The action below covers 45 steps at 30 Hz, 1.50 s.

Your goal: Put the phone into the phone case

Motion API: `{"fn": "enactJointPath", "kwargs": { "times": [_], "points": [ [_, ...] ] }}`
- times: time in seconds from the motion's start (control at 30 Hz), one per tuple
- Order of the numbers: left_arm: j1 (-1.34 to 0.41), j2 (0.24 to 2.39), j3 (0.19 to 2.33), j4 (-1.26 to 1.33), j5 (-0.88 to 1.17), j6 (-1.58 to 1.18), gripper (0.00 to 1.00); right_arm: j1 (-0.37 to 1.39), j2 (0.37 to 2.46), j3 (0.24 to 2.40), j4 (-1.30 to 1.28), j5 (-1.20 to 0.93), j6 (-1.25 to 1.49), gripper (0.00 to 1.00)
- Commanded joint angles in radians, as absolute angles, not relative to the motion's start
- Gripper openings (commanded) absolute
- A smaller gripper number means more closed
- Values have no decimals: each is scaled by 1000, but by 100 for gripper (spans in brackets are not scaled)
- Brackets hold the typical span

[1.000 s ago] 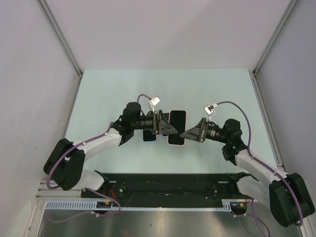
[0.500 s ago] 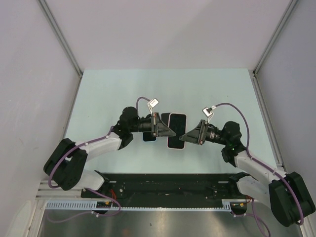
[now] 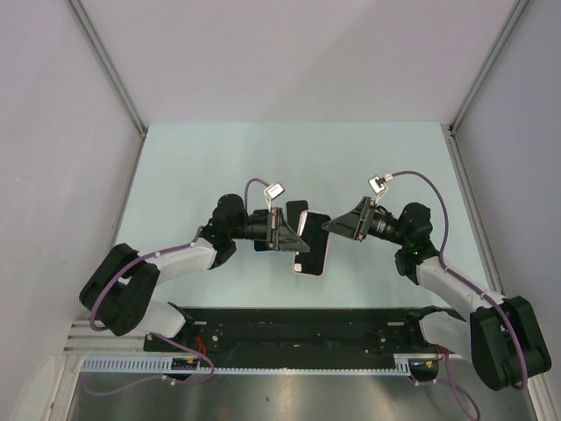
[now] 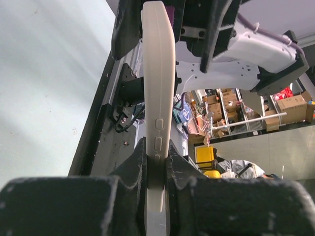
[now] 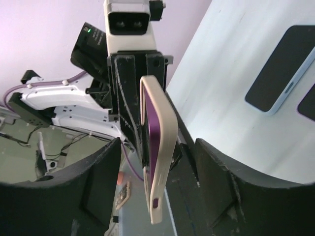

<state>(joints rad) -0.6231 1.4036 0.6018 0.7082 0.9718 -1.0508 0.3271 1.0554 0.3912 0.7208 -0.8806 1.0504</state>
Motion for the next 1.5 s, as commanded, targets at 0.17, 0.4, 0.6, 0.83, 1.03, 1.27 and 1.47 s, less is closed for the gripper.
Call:
{"fn": "enactJointPath", "kwargs": {
  "times": [0.17,0.4,0.6,0.83,1.03,1.27,1.47],
  "points": [
    [-624,1443,603,848,1029,-1114,0,307,1256,515,848,-994,1044,40],
    [-621,1436,652,522,895,-921,0,305,1273,517,796,-957,945,0],
    [-621,1431,718,332,887,-855,0,304,1263,583,612,-953,818,3],
    [-620,1368,727,400,879,-910,0,321,1244,577,517,-1043,825,50],
    [-600,1309,684,492,845,-991,0,383,1178,514,446,-1029,784,51],
    [-598,1293,678,512,818,-1000,0,394,1154,462,580,-1019,900,23],
    [-600,1270,710,335,747,-872,0,407,1144,462,584,-973,949,0]
  ]
}}
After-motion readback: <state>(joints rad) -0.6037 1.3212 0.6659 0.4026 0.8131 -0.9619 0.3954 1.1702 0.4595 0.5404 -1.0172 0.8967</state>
